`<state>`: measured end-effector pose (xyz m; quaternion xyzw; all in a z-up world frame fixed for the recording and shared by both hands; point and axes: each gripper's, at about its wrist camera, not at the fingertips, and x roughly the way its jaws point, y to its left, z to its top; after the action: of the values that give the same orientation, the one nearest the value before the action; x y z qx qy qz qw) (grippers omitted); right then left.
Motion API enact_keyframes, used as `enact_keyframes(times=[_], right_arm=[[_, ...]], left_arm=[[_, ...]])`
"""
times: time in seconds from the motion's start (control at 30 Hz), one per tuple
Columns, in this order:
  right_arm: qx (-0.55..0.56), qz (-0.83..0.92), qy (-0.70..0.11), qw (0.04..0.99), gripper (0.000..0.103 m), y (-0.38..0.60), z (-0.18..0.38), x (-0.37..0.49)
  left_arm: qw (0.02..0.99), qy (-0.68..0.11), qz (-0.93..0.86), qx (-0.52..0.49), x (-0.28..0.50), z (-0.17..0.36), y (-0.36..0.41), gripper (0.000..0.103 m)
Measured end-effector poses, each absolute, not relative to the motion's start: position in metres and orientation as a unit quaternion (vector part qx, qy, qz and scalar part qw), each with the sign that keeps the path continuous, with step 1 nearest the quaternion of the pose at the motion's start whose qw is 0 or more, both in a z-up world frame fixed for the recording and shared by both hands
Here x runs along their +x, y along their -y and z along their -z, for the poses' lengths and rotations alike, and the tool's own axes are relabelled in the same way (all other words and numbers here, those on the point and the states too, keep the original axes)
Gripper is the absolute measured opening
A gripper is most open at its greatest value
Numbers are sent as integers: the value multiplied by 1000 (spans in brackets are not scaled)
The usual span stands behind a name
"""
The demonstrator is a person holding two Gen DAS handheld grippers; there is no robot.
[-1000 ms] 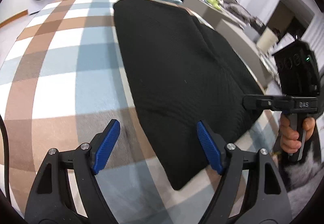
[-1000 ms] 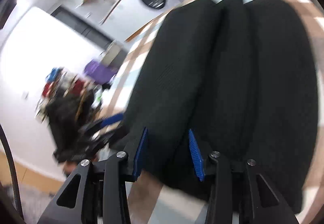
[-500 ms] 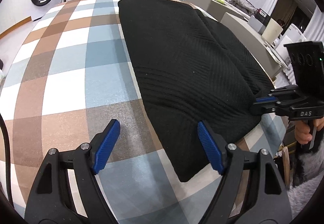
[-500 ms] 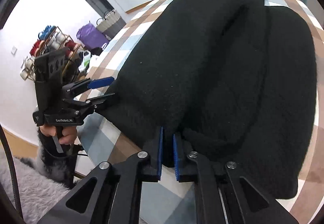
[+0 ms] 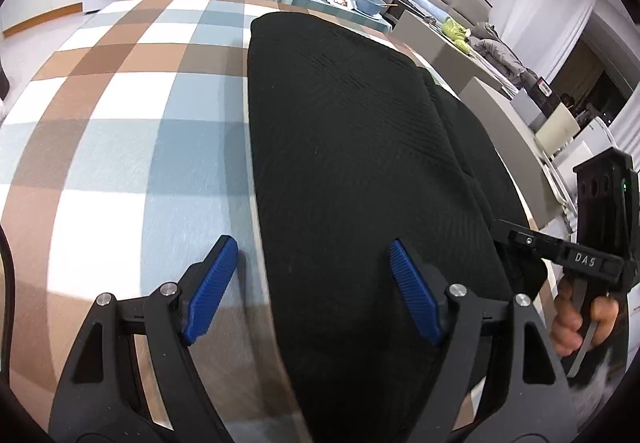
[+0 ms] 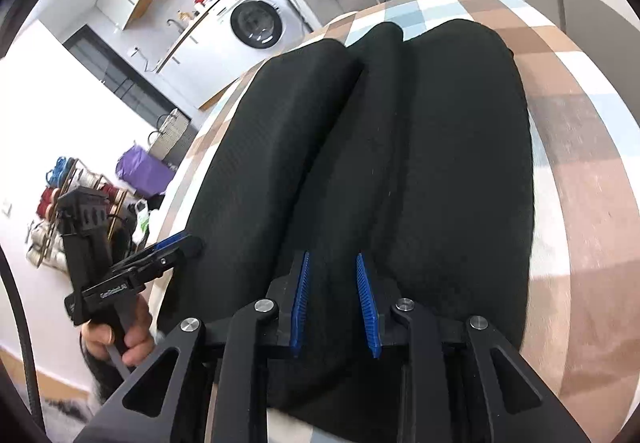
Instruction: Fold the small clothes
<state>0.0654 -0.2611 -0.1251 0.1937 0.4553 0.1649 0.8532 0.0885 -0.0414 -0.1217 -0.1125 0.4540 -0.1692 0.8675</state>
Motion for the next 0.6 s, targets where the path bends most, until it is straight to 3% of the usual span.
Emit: enact_keyframes(times=[0.07, 0.1, 0.23, 0.6], right_arm=[[186, -159, -455, 856, 23, 257, 125, 68], [181, -159, -456, 857, 23, 257, 124, 67], [188, -165, -457, 854, 22, 246, 128, 62], [170, -195, -473, 842, 26, 229, 124, 58]], left_arm=[[871, -452, 158, -110, 95, 123, 45, 55], [870, -454, 159, -111, 99, 124, 46, 39], [878, -445, 147, -97, 101, 122, 52, 17], [887, -438, 117, -93, 70, 116, 16, 17]])
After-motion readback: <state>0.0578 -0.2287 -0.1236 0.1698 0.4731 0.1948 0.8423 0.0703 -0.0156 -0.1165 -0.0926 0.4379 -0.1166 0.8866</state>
